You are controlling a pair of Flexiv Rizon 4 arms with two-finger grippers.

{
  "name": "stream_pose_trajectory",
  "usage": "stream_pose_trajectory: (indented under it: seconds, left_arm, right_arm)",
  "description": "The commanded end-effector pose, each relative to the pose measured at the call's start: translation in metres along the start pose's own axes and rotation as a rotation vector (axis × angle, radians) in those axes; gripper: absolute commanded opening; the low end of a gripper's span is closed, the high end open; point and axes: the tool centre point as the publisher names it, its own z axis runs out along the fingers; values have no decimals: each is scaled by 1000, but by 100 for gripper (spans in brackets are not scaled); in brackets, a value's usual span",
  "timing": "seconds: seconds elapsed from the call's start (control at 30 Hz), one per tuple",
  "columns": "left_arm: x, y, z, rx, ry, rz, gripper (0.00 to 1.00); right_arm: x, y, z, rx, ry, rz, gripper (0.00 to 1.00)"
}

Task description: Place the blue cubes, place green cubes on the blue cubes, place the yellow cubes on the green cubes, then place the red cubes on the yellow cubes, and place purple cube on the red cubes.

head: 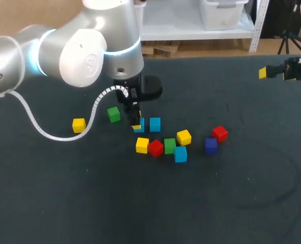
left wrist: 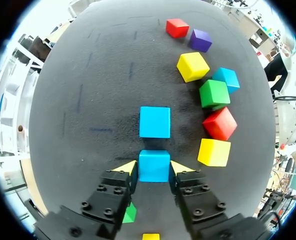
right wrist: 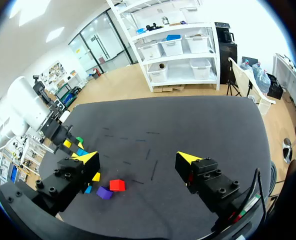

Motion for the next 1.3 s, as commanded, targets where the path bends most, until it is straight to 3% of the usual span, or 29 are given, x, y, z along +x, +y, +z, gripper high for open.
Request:
stream_pose_trajectory:
  seconds: [0.03, 0.37, 0.4, 0.43, 0.5, 0.8, 0.93, 1.07, 1.13, 1.3]
  left_arm:
    - [0, 3, 0, 4, 3, 3, 37]
    - [-1, 3, 1, 10, -1, 6, 41]
    - [-2, 2, 0, 18, -1, 7, 51]
    - [-2, 2, 0, 17, -2, 8, 79]
    - [-2, 0, -2, 19, -6, 7, 100]
    - [4, -9, -30, -42, -38, 54, 100]
    - [10, -13, -43, -68, -63, 132, 100]
    - [20, -17, -55, -86, -110, 220, 100]
    - [26, -20, -59, -83, -97, 239, 100]
    - [49, -26, -68, -79, -128, 210, 100]
  right_arm:
    - [0, 1, 0, 4, -1, 1, 100]
    - [0, 1, 0, 4, -1, 1, 100]
    - [0, 1, 0, 4, -1, 1, 100]
    - [0, 1, 0, 4, -1, 1, 100]
    - [0, 1, 0, 4, -1, 1, 100]
    - [0, 1, 0, 4, -1, 1, 100]
    - [0, 1, 0, 4, -1, 1, 100]
    - [0, 1, 0, 4, -1, 1, 100]
    - [0, 1, 0, 4, -1, 1, 100]
    - [0, 1, 0, 4, -1, 1, 100]
